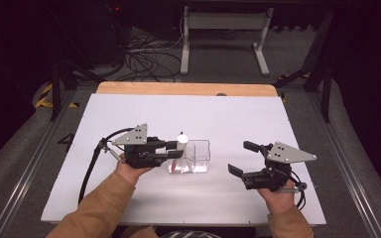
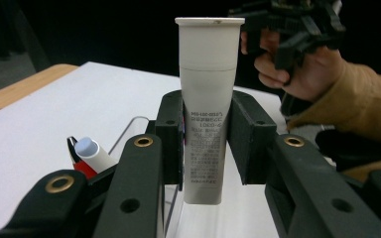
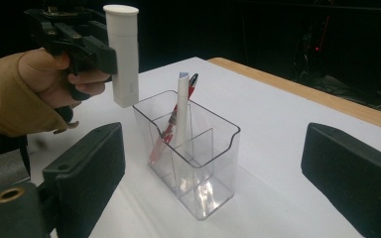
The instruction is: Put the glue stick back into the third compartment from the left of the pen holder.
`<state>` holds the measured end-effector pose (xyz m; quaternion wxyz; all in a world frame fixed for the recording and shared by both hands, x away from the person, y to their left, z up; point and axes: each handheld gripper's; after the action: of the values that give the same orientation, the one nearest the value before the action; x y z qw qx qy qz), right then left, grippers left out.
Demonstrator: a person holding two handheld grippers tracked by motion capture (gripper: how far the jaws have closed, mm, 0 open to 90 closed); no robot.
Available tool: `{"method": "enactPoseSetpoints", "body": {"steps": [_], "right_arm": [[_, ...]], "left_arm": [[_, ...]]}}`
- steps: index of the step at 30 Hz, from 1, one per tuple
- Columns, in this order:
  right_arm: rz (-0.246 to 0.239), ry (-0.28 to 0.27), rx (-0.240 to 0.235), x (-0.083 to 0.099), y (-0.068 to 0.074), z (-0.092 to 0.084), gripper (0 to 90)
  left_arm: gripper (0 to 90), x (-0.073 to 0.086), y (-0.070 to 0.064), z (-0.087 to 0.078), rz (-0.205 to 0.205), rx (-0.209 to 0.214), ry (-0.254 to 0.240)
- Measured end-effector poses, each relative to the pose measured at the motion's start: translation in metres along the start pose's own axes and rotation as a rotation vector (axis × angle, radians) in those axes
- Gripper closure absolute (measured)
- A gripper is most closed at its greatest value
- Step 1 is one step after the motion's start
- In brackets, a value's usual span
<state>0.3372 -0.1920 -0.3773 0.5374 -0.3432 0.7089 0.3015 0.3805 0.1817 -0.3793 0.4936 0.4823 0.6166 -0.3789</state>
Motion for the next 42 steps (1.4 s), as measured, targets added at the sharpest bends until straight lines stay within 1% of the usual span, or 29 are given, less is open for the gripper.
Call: {"method": "enactPoseSetpoints", "body": {"steps": [2, 3, 5, 7, 11, 12, 15, 18, 19, 20, 23, 25, 26, 28, 29, 34, 35, 40, 41, 42], "right_arm": [[0.002, 0.002, -0.002, 0.000, 0.000, 0.001, 10.5], [0.001, 0.002, -0.003, 0.000, 0.000, 0.001, 10.5], [0.001, 0.001, -0.005, -0.001, 0.000, 0.001, 10.5], [-0.001, 0.000, -0.005, -0.001, -0.001, 0.002, 10.5], [0.001, -0.001, -0.007, -0.001, -0.001, 0.002, 10.5], [-0.001, -0.001, -0.006, -0.001, -0.001, 0.002, 10.5], [0.003, 0.000, -0.008, -0.001, -0.001, 0.002, 10.4], [0.002, -0.001, -0.008, -0.001, -0.001, 0.002, 10.4], [0.003, 0.000, -0.009, -0.001, -0.001, 0.002, 10.5], [0.003, 0.000, -0.010, -0.001, -0.001, 0.002, 10.4], [0.000, -0.001, -0.009, -0.001, -0.001, 0.002, 10.5], [0.002, 0.000, -0.010, -0.001, -0.001, 0.002, 10.5], [-0.001, -0.001, -0.009, -0.001, -0.001, 0.002, 10.5], [0.003, 0.000, -0.009, -0.001, -0.001, 0.002, 10.5], [0.002, 0.001, -0.009, -0.001, -0.001, 0.001, 10.5], [0.005, -0.003, -0.010, -0.001, -0.001, 0.001, 10.5], [0.006, -0.004, -0.010, -0.001, -0.001, 0.001, 10.5], [0.007, -0.004, -0.012, -0.001, -0.001, 0.001, 10.5], [0.007, -0.004, -0.012, -0.001, -0.001, 0.001, 10.5], [0.007, -0.004, -0.011, -0.001, -0.001, 0.000, 10.5]], "left_arm": [[69.4, 0.000, 0.000, 0.002, -0.006, -0.013, 0.000], [69.4, 0.000, -0.001, 0.004, -0.014, -0.016, -0.013], [69.4, 0.001, -0.003, 0.006, -0.022, -0.035, -0.030], [69.3, 0.001, -0.002, 0.008, -0.030, -0.049, -0.061], [69.4, 0.001, -0.003, 0.012, -0.058, -0.078, -0.083], [69.4, 0.002, -0.003, 0.013, -0.068, -0.079, -0.097], [69.4, 0.002, -0.004, 0.016, -0.073, -0.090, -0.101], [69.3, 0.002, -0.005, 0.019, -0.068, -0.109, -0.100], [69.3, 0.002, -0.005, 0.020, -0.064, -0.118, -0.100], [69.3, 0.002, -0.006, 0.022, -0.054, -0.137, -0.093], [69.3, 0.003, -0.008, 0.027, -0.054, -0.161, -0.083], [69.3, 0.003, -0.008, 0.028, -0.054, -0.165, -0.079], [69.3, 0.004, -0.009, 0.031, -0.057, -0.176, -0.087], [69.3, 0.004, -0.010, 0.034, -0.063, -0.199, -0.086], [69.3, 0.004, -0.010, 0.035, -0.057, -0.207, -0.086], [69.3, 0.004, -0.015, 0.045, -0.050, -0.211, -0.097], [69.3, 0.004, -0.015, 0.047, -0.044, -0.218, -0.100], [69.2, 0.008, -0.017, 0.056, -0.058, -0.250, -0.101], [69.2, 0.008, -0.017, 0.056, -0.058, -0.250, -0.101], [69.2, 0.010, -0.017, 0.059, -0.064, -0.256, -0.106]]}}
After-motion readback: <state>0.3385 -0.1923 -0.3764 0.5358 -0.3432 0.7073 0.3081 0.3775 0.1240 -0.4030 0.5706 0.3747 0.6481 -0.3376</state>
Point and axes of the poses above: each handheld gripper's, and its own axes: z roughly forward along the jaws, x roughly out of its underside, y roughly to its left, and after that the axes turned 3 degrees about z, right-handed
